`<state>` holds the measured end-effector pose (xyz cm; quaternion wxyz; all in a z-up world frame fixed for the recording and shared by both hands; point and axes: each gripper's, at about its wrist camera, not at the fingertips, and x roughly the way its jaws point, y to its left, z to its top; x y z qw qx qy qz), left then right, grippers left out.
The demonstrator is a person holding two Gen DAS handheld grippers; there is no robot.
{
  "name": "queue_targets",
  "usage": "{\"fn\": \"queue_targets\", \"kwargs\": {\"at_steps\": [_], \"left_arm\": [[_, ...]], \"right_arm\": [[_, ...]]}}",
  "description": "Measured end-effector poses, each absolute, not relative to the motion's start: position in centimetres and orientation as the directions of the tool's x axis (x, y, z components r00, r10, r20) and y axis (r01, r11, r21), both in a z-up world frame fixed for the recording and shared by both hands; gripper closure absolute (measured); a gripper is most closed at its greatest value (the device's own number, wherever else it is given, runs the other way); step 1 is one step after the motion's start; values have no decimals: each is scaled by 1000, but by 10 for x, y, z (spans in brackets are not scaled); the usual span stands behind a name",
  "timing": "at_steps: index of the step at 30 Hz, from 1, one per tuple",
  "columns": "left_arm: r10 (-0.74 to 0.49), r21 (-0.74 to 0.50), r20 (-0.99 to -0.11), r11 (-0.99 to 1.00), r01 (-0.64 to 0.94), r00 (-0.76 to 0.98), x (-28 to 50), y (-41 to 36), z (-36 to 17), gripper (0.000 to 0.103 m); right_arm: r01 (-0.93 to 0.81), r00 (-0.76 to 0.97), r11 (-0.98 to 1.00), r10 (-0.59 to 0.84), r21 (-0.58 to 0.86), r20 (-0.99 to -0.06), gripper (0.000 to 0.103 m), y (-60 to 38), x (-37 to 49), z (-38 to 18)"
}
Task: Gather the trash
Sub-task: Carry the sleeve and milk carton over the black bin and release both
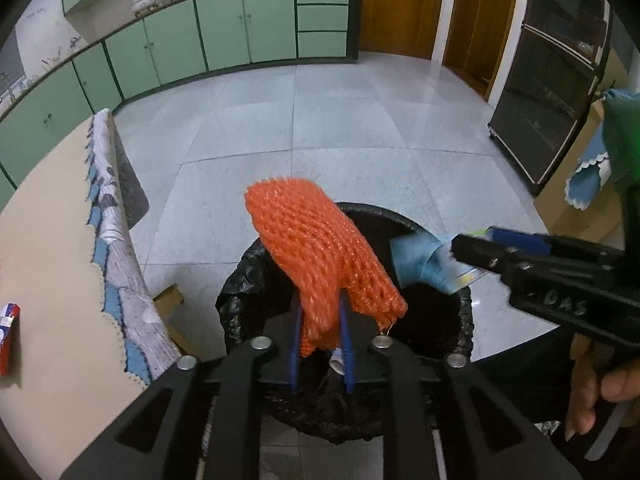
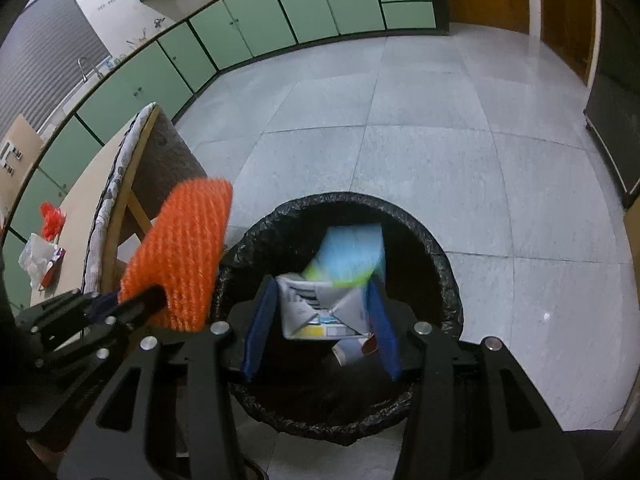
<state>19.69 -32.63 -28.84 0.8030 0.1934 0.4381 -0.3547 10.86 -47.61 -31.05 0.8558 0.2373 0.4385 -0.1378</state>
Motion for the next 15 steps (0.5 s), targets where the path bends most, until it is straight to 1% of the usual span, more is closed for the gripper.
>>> {"fn": "queue_targets", "kwargs": {"at_steps": [1,2,8,13,15], "left_arm": [[-400,-1,-841,676,737,365,196,-326,-290,72],[-396,3,-840,679,734,370,196,-326,-291,70],[-400,3,-833,686,728,381,189,-321,-288,68],[-407,13,-796,729,684,448,186,-290,-268,63],[-403,15,-763,771,637,506,182,-262,-253,61]], "right_arm": [[442,582,850,-29,287,-812,54,-475,108,-309],[441,587,850,-30,288,-809,54,-475,109,-307],[438,619,850,-48,294,-784,54,-480,104,-293],[393,664,875,-58,282,-745,54,-464,102,-268],[358,685,892,-50,277,-726,53,-451,104,-256]]}}
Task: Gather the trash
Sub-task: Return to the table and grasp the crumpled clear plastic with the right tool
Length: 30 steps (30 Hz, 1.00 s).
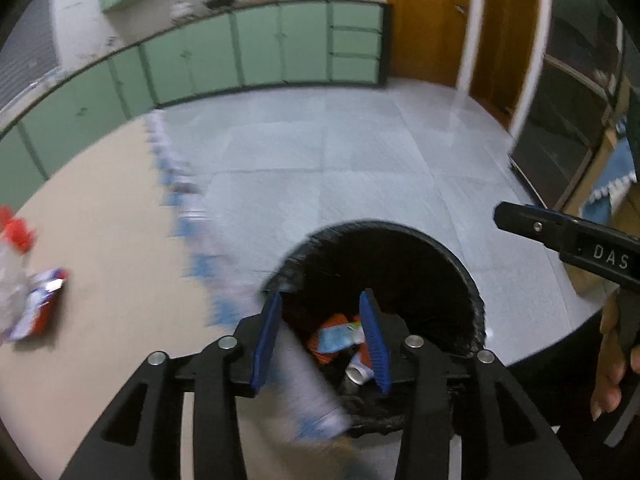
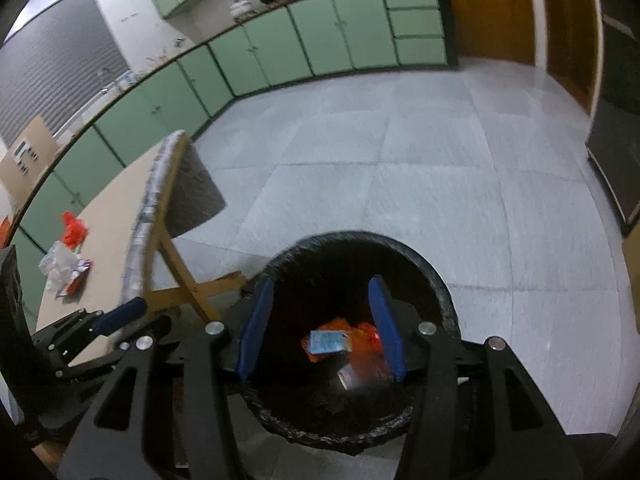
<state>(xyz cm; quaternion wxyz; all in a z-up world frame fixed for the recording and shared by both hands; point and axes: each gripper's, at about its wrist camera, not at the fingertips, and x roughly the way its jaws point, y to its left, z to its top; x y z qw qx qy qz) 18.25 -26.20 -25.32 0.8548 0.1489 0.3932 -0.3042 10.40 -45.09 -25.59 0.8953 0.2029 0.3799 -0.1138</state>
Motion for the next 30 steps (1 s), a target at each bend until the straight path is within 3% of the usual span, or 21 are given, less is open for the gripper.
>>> {"fn": "queue_targets", "kwargs": {"at_steps": [10,16,30], "left_arm": [[-215,53,-618,948,313,756,185,-102,-196,55],[-103,45,-592,986,160,799,199,-24,-185,54],[-78,3,-577,995,97,813,234,43,-199,54]], "right_arm": [[66,745,971,104,228,-659,53,-327,149,-211],[-60,738,972,196,227,-646,54,-257,184,-200],[-202,720,961,276,188,-637,54,-160,246,-191]]}}
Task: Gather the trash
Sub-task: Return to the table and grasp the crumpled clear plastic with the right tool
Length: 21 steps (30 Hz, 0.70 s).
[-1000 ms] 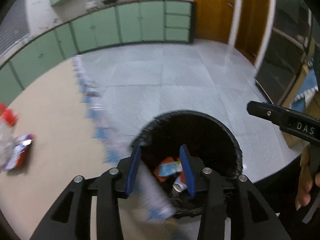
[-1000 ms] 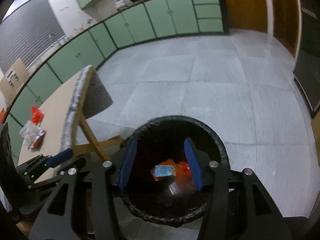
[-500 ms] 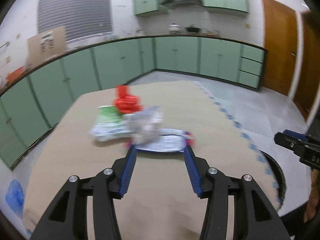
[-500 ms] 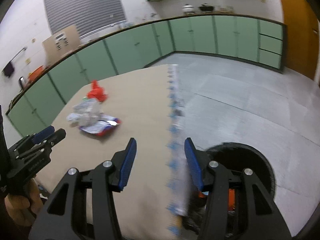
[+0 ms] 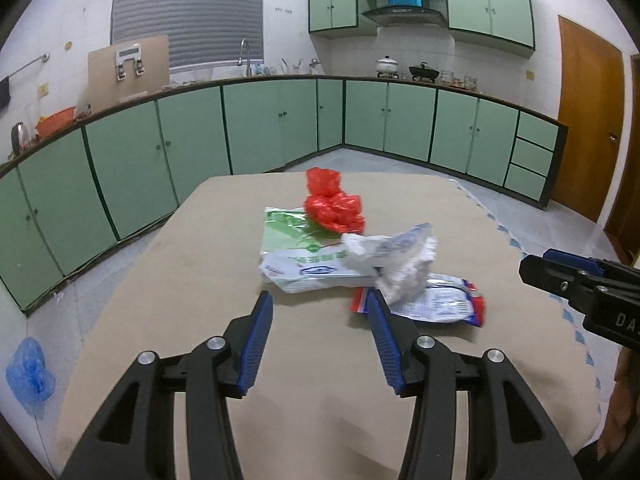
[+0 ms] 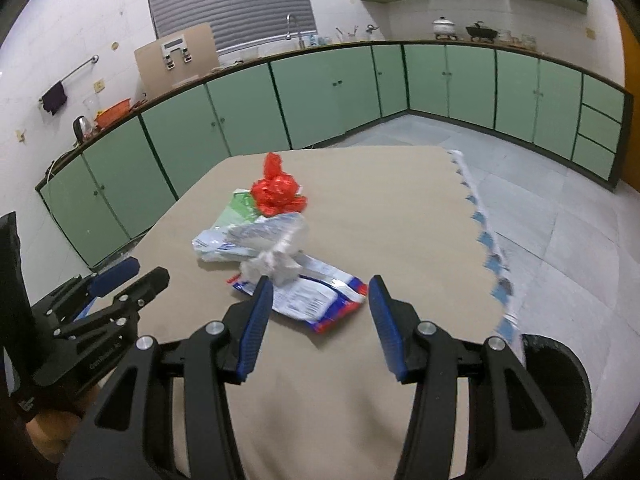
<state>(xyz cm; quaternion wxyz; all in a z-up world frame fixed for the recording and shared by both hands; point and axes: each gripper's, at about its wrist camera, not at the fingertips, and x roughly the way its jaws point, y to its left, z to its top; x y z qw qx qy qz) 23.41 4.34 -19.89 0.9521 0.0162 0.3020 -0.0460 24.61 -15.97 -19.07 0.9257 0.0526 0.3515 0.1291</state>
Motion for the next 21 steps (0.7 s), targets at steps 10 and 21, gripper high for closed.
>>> {"fn": "queue_targets", "kwargs": {"at_steps": [10,21], "left_arm": [[-101,-9,-566,993,116,818,252,70,-203,69],[-113,-28,-576,993,118,810,255,80,-210,69]], "right_arm": [[-237,704,955,293,176,-647,54,-108,297,-212],[-276,673,947,314,166,-669,87,-88,320,-229]]}}
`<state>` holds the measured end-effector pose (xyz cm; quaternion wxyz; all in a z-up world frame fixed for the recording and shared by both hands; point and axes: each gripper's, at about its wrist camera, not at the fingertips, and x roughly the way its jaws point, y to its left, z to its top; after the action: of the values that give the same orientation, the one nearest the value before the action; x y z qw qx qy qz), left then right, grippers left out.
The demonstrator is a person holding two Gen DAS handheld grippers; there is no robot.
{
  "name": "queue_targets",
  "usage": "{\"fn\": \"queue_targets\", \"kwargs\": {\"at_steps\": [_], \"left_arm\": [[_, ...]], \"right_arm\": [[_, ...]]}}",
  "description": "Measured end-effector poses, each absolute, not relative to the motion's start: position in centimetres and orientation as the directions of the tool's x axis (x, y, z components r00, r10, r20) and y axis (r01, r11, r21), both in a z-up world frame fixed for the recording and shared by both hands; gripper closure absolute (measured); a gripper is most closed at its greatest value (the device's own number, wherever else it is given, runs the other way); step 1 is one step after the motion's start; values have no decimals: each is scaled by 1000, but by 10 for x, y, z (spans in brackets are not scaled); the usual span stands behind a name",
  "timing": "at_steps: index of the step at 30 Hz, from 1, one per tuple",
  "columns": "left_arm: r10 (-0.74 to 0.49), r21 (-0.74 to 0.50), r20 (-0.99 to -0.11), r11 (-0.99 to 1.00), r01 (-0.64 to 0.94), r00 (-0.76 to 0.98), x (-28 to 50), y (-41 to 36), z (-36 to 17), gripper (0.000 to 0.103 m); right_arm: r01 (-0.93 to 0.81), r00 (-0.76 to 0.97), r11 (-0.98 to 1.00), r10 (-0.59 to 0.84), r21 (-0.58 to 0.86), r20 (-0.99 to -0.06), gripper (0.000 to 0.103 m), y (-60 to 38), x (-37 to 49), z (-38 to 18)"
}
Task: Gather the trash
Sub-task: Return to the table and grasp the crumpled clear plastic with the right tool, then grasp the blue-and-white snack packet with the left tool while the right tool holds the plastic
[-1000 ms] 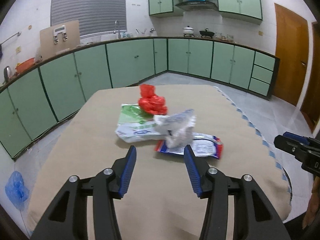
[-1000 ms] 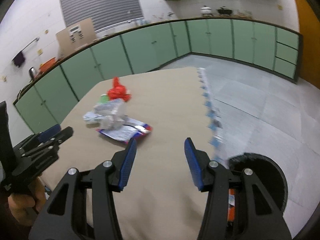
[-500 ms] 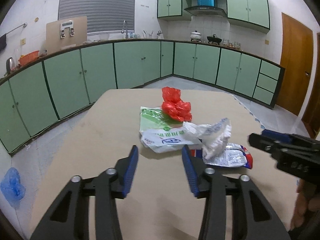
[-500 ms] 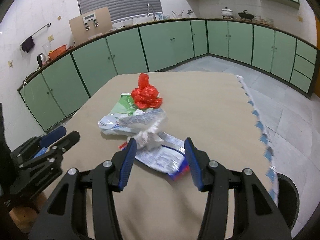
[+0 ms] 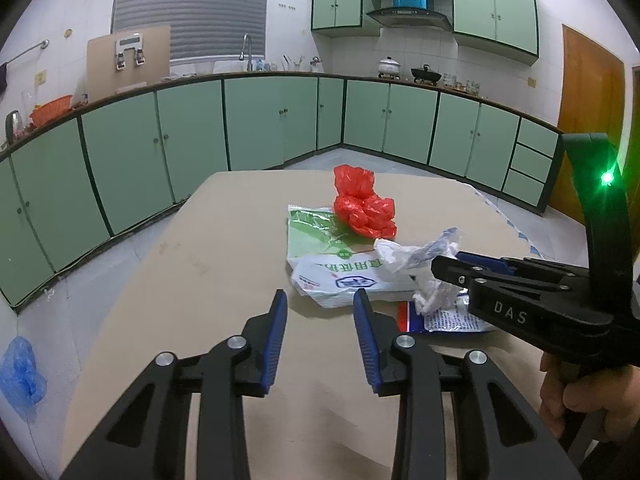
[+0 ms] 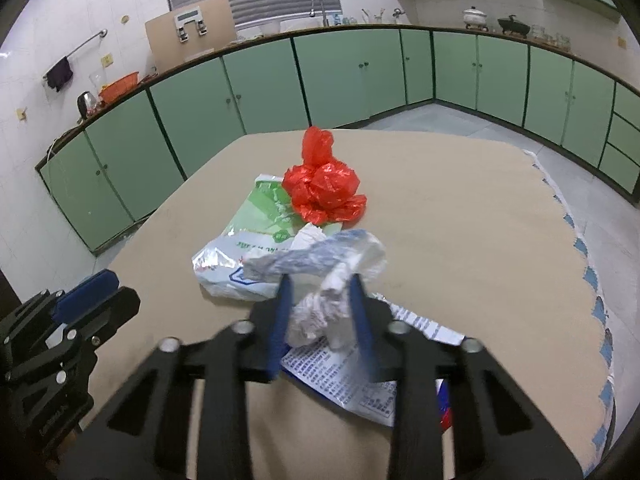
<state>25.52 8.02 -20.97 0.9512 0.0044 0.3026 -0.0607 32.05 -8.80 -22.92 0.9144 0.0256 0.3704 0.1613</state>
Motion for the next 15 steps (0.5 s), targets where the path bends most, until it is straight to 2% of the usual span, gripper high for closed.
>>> {"fn": "queue_targets", "kwargs": {"at_steps": [2,4,15], "left_arm": [[-118,-32,-576,992,121,809,254,78,-211,69],[-125,-37,-580,991,127,805,254,75,-212,69],[-193,-51,-584,978,202,789,252,25,-211,69]], "right_arm": [[-284,673,943,325,174,-665,97,-91,319,-228],[-279,678,943,328,183,-658,99,-97,316,-226],[-167,745,959,274,227,-608,100,-174,283,-206]]}}
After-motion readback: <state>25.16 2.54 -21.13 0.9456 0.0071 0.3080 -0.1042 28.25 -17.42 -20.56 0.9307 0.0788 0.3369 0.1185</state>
